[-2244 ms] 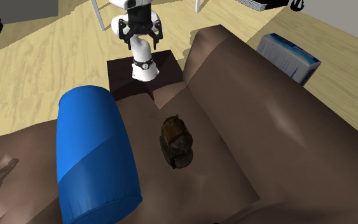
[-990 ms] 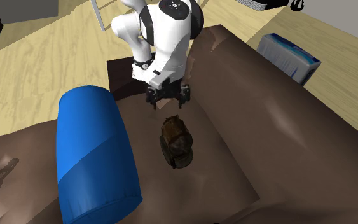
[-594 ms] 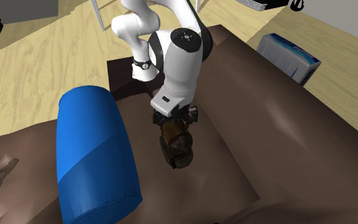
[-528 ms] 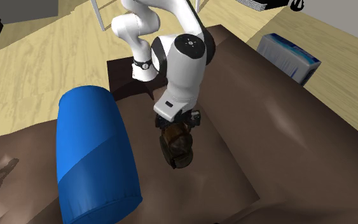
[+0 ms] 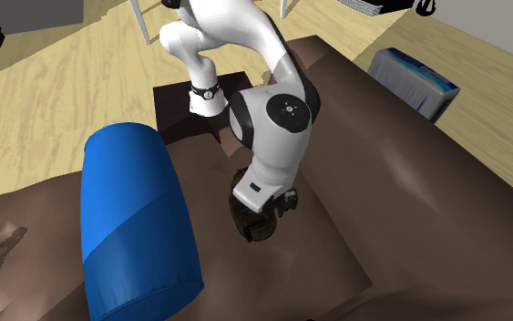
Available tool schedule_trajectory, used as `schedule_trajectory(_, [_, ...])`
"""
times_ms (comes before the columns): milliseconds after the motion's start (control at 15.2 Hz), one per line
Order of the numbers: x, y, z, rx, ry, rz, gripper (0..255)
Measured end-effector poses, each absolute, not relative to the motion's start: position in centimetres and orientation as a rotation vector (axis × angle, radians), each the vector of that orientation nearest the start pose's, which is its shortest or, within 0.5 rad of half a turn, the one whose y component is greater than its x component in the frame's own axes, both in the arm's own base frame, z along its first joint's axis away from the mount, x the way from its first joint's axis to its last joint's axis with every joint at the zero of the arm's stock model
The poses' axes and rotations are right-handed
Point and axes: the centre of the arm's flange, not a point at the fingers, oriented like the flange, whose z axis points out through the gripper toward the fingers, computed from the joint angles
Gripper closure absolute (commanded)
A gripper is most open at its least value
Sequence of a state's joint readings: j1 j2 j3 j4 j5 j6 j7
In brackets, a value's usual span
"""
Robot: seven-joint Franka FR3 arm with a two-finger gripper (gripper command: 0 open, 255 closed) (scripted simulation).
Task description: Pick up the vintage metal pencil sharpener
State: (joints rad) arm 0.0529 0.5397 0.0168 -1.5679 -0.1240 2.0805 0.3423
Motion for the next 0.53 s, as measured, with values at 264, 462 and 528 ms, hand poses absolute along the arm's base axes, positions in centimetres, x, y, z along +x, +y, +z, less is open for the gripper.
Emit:
schedule_trajectory(264, [69.1,4.0,30.5,-3.225,0.345,0.009,0])
schedule_trajectory(462, [69.1,4.0,29.8,-3.225,0.345,0.010,255])
schedule_trajectory(528, [69.1,3.9,29.9,-3.226,0.347,0.006,255])
